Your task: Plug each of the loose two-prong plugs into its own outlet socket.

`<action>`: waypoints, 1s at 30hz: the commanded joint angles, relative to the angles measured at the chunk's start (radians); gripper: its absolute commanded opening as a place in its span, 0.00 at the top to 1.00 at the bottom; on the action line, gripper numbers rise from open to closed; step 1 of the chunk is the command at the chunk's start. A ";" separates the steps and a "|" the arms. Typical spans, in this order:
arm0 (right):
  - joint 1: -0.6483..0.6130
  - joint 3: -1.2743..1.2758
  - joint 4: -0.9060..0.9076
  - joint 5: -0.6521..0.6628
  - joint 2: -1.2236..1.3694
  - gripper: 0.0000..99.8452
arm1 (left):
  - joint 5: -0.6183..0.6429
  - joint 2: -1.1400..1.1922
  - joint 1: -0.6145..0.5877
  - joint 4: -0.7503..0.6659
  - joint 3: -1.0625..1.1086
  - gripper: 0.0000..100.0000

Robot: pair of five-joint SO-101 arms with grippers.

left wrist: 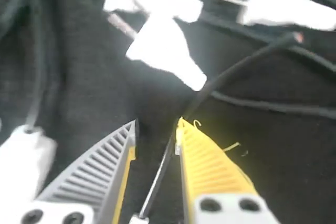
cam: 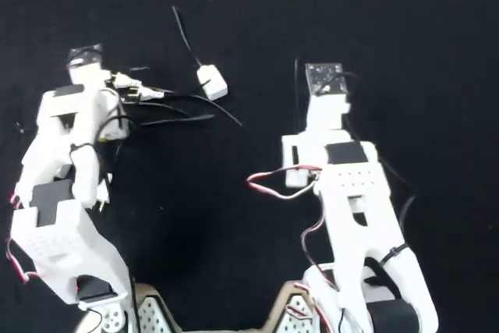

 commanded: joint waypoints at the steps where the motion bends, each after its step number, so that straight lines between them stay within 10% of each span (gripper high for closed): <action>1: -0.100 0.008 0.003 0.012 0.001 0.99 | 0.008 -0.012 -0.038 0.031 -0.053 0.87; 9: -0.367 0.048 0.002 0.123 0.005 0.97 | 0.008 -0.012 -0.099 0.279 -0.216 0.87; 14: -0.488 0.048 0.002 0.121 0.005 0.80 | 0.006 -0.012 -0.145 0.402 -0.295 0.87; 30: -0.417 0.081 0.020 0.270 0.005 0.86 | -0.084 -0.351 -0.136 0.425 -0.133 0.87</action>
